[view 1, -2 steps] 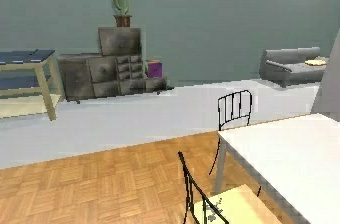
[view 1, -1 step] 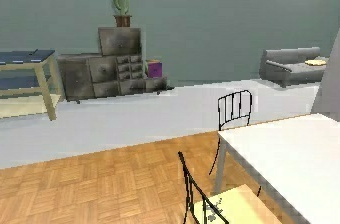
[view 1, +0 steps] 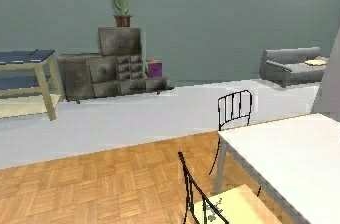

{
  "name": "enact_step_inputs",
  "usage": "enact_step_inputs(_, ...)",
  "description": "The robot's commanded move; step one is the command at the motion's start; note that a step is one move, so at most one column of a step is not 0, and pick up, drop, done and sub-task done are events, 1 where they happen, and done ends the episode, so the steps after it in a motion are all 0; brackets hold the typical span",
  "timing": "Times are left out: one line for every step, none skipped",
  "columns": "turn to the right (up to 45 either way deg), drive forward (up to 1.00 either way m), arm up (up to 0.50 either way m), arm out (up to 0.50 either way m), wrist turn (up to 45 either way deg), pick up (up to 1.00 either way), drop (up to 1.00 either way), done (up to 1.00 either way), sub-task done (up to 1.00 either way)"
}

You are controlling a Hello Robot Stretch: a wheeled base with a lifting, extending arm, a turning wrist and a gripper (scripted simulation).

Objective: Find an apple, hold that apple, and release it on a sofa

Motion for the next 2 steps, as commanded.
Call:
enact_step_inputs(0.0,0.0,0.0,0.0,45.0,0.0,0.0,0.0,0.0)
enact_step_inputs(0.0,0.0,0.0,0.0,33.0,0.0,0.0,0.0,0.0)
